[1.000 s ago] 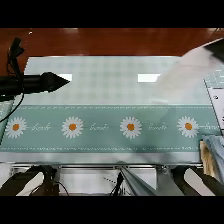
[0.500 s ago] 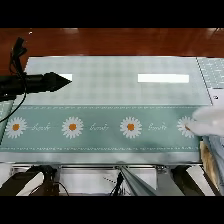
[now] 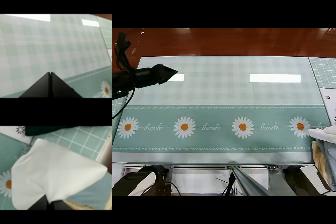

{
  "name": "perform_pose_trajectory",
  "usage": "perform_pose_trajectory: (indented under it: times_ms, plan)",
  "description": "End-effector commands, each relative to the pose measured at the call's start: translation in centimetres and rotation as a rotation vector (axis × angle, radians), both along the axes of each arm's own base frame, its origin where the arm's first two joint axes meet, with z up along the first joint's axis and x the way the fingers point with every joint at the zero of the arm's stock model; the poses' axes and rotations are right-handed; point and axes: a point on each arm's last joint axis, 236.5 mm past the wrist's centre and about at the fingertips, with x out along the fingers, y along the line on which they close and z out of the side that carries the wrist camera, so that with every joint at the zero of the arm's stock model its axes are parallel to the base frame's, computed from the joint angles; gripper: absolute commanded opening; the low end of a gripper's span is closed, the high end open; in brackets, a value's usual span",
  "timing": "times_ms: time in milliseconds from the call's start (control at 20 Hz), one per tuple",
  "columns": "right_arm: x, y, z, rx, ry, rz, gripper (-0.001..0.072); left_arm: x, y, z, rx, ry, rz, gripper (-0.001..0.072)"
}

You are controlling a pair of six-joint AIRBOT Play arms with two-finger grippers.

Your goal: Fold the shirts.

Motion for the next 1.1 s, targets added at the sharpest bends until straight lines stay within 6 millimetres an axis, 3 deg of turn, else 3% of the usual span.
perform_pose_trajectory:
  times_ms: [0, 100, 200, 250, 550, 600, 700, 750, 800, 850, 900, 1050]
  plan:
    - [-4.4, -0.7, 0.0, -0.025, 0.156, -0.109, 0.0014, 2.7, 2.8, 1.3, 0.015, -0.087, 0.143, 0.0026]
    - [-4.8, -0.7, 0.1, -0.027, 0.171, -0.106, 0.0029, 3.8, 4.1, 2.0, 0.021, -0.129, 0.21, 0.0025]
    - [-4.7, -0.7, 0.1, -0.027, 0.169, -0.103, 0.0312, 4.5, 5.2, 2.5, 0.026, -0.157, 0.256, 0.0025]
    - [-4.6, -0.7, 0.1, -0.026, 0.165, -0.099, 0.0382, 4.7, 5.6, 2.7, 0.028, -0.166, 0.273, 0.0025]
    - [-3.5, -0.7, 0.1, -0.03, 0.13, -0.061, 0.0383, 4.9, 6.0, 2.8, 0.035, -0.177, 0.284, 0.0025]
    - [-2.6, -1.0, 0.2, -0.044, 0.096, -0.038, 0.0377, 4.9, 5.9, 2.8, 0.054, -0.189, 0.274, 0.0025]
    - [2.2, -1.7, 1.1, -0.097, -0.067, 0.1, 0.0376, 4.6, 5.5, 2.6, 0.066, -0.186, 0.244, 0.0028]
    - [5.6, -1.3, 2.1, -0.123, -0.182, 0.224, 0.0376, 4.2, 4.9, 2.5, 0.083, -0.185, 0.204, 0.005]
    - [9.1, -0.6, 3.7, -0.159, -0.312, 0.346, 0.0376, 3.4, 3.7, 2.2, 0.129, -0.196, 0.116, 0.0173]
    - [12.2, 0.4, 5.4, -0.182, -0.428, 0.439, 0.0376, 2.3, 2.2, 2.1, 0.165, -0.206, 0.014, 0.0368]
    - [14.1, 1.4, 6.4, -0.2, -0.481, 0.506, 0.0376, 1.4, 1.0, 2.2, 0.171, -0.202, -0.053, 0.0435]
    - [19.2, 6.0, 5.7, -0.159, -0.479, 0.765, 0.0399, -0.7, -2.0, 3.0, 0.244, -0.199, -0.205, 0.0444]
